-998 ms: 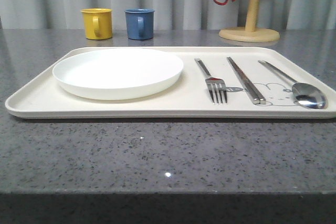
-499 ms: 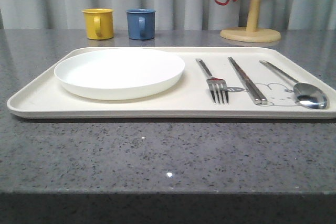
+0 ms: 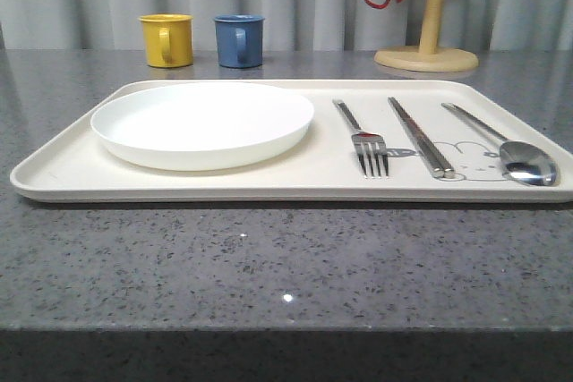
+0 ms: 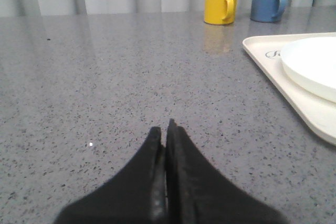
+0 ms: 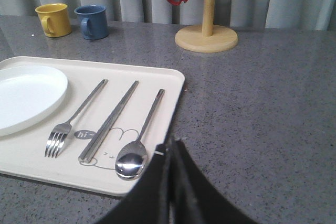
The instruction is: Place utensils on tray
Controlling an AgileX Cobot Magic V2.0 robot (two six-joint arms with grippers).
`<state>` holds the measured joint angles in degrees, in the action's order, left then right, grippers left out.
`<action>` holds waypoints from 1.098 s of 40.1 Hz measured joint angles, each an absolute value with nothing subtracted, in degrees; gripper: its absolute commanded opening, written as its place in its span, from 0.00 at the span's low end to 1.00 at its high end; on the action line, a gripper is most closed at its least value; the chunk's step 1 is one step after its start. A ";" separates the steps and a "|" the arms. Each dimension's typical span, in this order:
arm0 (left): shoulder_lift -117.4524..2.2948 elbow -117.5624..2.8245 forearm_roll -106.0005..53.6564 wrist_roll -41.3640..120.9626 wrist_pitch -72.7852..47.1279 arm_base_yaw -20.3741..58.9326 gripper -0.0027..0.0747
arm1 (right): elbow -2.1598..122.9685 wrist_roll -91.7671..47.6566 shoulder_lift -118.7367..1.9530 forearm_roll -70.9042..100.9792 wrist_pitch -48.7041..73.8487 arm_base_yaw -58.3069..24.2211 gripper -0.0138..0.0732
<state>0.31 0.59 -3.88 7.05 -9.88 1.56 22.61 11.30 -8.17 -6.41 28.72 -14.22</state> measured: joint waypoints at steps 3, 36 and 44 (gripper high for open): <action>0.31 0.59 -3.88 7.05 -9.66 1.56 0.01 | 22.61 11.30 -8.17 -6.41 28.72 -14.22 0.08; 0.31 0.59 -3.88 6.95 -9.54 1.56 0.01 | 22.37 11.04 -8.17 -7.13 28.84 -14.22 0.08; 0.31 0.59 -3.88 6.95 -9.54 1.56 0.01 | 14.60 6.05 -5.58 -5.42 19.87 -11.10 0.08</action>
